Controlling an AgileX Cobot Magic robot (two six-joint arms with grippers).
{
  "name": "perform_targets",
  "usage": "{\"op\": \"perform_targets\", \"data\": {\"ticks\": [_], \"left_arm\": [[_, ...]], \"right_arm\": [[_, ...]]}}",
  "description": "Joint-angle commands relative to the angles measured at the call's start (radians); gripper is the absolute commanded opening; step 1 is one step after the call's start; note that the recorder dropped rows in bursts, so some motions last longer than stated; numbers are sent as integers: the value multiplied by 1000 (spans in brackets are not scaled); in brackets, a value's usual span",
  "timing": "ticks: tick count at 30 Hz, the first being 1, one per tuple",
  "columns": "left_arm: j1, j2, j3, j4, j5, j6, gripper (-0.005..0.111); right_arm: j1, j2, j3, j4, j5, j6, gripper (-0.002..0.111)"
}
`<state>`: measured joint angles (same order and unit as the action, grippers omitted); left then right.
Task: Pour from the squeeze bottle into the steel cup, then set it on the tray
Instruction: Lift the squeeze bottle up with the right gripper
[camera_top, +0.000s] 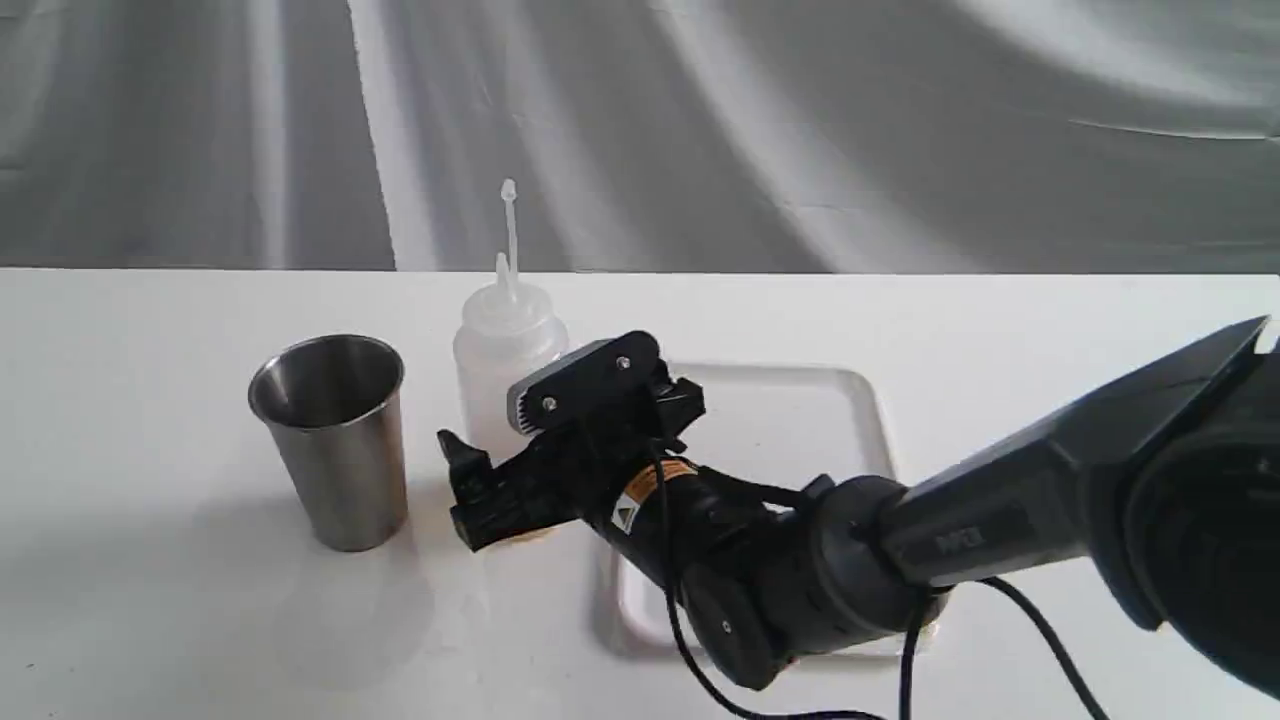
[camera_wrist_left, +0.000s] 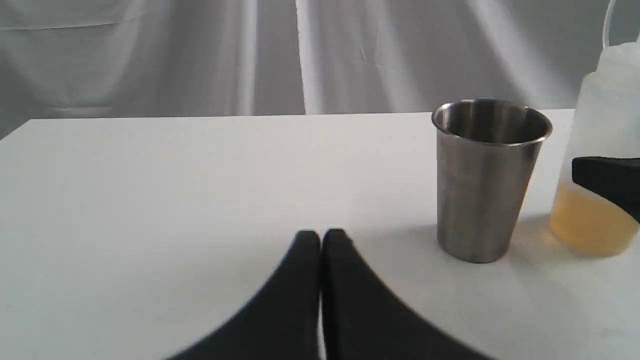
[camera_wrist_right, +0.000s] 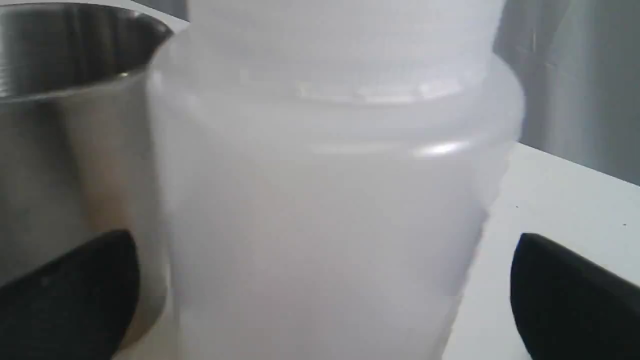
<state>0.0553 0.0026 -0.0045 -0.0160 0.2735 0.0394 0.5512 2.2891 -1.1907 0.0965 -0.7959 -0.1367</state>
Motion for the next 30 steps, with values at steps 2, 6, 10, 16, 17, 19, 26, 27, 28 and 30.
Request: {"op": "perform_targets", "data": {"ticks": [2, 6, 10, 16, 17, 19, 26, 27, 28, 30], "left_arm": [[-8, -3, 4, -1, -8, -6, 0], [-8, -3, 4, -1, -8, -6, 0], [-8, -3, 4, -1, -8, -6, 0], [-8, -3, 4, -1, -8, -3, 0], [-8, -3, 4, -1, -8, -3, 0], [-8, -3, 4, -1, -8, -3, 0], [-8, -3, 4, -1, -8, -5, 0], [-8, -3, 4, -1, -8, -5, 0], [-8, -3, 4, -1, -8, -5, 0], [-8, -3, 4, -1, -8, -5, 0]], "right_arm": [[-14, 23, -39, 2, 8, -13, 105], [-16, 45, -77, 2, 20, 3, 105], [-23, 66, -115, 2, 45, 10, 105], [-30, 83, -125, 2, 33, 10, 105], [-30, 87, -125, 2, 29, 10, 105], [-30, 91, -125, 2, 27, 10, 105], [-30, 91, -125, 2, -9, 13, 105], [-30, 91, -125, 2, -15, 13, 105], [-30, 91, -125, 2, -15, 13, 105], [-30, 100, -130, 2, -23, 13, 105]]}}
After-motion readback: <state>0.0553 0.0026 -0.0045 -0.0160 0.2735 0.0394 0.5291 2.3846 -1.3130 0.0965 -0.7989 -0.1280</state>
